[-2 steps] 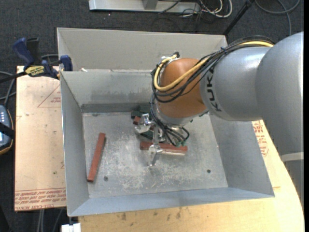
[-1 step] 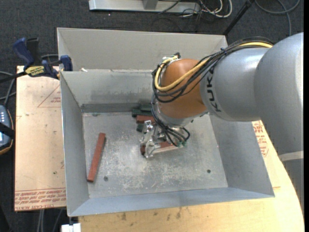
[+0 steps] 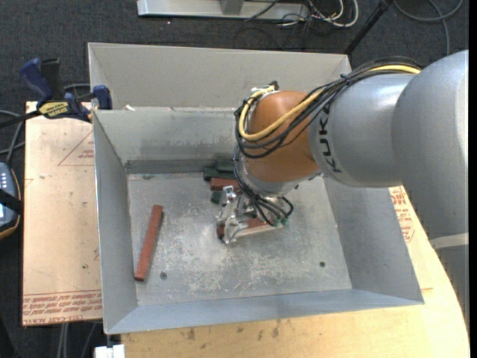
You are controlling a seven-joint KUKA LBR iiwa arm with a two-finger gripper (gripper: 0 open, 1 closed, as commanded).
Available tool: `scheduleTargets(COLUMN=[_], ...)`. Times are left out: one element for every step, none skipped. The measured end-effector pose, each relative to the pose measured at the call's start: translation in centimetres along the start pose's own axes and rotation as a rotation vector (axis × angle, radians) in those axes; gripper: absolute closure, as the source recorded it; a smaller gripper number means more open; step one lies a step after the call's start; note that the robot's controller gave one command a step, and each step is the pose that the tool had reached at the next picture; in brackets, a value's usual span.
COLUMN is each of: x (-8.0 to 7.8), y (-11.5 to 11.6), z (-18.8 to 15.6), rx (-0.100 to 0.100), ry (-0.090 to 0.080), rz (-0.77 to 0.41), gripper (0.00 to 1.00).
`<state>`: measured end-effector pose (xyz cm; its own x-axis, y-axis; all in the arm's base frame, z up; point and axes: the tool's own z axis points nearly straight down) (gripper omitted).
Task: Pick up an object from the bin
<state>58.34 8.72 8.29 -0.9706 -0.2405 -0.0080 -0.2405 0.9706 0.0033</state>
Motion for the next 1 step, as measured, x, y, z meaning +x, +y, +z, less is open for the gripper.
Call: scheduleTargets(x=[-0.09], y=[3.69], z=[-17.89], rx=[0.003], ry=[-0.003], rz=[-0.168], gripper=[1.0])
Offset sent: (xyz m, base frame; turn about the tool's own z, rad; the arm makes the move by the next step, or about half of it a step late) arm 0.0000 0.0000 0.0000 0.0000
